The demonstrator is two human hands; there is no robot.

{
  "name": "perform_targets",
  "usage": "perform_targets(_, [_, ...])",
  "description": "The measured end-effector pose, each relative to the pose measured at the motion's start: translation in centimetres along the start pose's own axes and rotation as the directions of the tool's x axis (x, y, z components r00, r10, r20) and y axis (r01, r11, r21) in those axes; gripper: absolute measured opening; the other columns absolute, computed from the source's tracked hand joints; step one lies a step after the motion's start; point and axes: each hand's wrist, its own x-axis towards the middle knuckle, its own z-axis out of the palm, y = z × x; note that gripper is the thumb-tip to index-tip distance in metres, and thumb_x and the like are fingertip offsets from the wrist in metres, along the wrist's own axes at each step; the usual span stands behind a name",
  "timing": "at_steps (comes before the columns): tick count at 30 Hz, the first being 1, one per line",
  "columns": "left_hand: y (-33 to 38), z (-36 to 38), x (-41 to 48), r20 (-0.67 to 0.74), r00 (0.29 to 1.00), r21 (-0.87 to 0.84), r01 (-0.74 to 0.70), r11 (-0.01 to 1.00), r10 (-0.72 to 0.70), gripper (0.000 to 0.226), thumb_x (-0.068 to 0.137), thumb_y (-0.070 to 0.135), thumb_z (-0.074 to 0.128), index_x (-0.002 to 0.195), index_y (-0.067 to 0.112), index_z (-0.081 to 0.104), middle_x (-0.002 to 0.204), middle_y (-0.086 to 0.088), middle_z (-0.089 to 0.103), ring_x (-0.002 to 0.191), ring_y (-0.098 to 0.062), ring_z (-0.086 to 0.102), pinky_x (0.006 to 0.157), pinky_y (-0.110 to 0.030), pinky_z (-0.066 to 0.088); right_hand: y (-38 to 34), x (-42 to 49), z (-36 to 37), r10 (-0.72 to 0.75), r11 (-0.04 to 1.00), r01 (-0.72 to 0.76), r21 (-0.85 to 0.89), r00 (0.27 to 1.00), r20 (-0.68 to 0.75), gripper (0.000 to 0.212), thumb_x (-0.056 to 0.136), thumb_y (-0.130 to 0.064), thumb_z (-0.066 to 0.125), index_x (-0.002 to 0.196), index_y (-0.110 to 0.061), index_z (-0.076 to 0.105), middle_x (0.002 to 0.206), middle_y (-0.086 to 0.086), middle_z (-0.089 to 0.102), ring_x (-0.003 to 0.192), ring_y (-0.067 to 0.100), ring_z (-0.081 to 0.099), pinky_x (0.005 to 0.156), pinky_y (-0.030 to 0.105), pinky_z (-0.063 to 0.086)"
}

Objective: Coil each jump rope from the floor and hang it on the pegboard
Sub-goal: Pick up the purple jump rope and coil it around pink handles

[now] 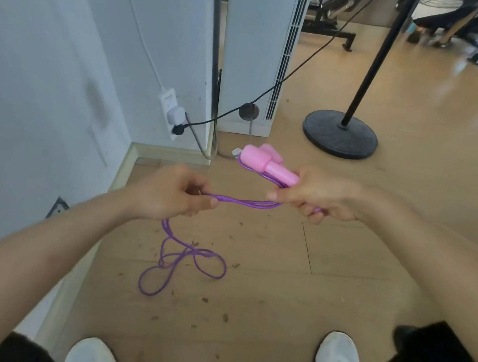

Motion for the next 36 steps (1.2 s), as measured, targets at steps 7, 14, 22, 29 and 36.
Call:
perform_targets(7, [2.1,-0.7,-1.0,-0.027,0.998,-0.023,-0.061,0.998,0.061,0.017,0.089,0.029,0.073,0.074,0.021,0.074,0.053,0.006,0.052,0.05,-0.009,0.047,0.053,-0.021,0.04,1.0,0.9,3.9,-0.17,0.772,0.062,-0.632,0.979,-0.112,0.052,0.069,-0.05,0.083,0.066,-0.014,0.045,0.055,0.001,0.043,0.047,0.022,0.043,0.045,0.027,0.033])
perform_targets(14, [1.5,-1.2,-0.7,-0.211,0.969,-0.087,-0.152,0.984,0.131,0.009,0.085,0.024,0.078,0.077,0.02,0.075,0.055,0.016,0.059,0.053,0.0,0.047,0.055,-0.011,0.037,1.0,-0.4,6.6,-0.418,0.552,0.315,-0.772,0.906,0.071,0.028,0.088,-0.032,0.069,0.091,-0.015,0.047,0.082,0.0,0.051,0.073,0.023,0.045,0.059,0.028,0.023])
perform_targets(22, [0.4,-0.5,-0.2,-0.174,0.973,-0.194,-0.183,0.964,0.15,0.01,0.085,0.015,0.077,0.091,0.007,0.076,0.071,0.013,0.071,0.065,0.004,0.058,0.066,-0.009,0.046,1.4,-2.0,7.4,-0.634,0.318,0.444,-0.838,0.757,0.16,0.039,0.09,-0.036,0.062,0.115,-0.021,0.036,0.073,-0.007,0.042,0.065,0.031,0.043,0.059,0.038,0.037])
perform_targets(29, [-1.0,-1.0,0.2,-0.038,0.996,-0.255,-0.086,0.963,0.079,0.007,0.09,0.02,0.072,0.091,0.013,0.075,0.061,0.014,0.062,0.055,-0.002,0.044,0.052,-0.016,0.036,2.2,-2.8,7.1,-0.79,0.245,0.551,-0.798,0.59,0.166,0.085,0.082,-0.023,0.074,0.146,-0.033,0.019,0.105,-0.003,0.066,0.073,0.027,0.056,0.061,0.027,0.039])
perform_targets(36, [-1.2,0.1,0.5,-0.035,0.999,-0.249,-0.045,0.967,0.037,0.01,0.094,0.011,0.067,0.098,0.01,0.075,0.075,-0.009,0.068,0.06,-0.005,0.049,0.055,-0.014,0.041,2.5,-2.8,6.5,-0.763,0.509,0.573,-0.642,0.646,-0.028,0.056,0.083,-0.02,0.073,0.132,-0.032,0.048,0.096,-0.008,0.068,0.069,0.012,0.047,0.062,0.02,0.04])
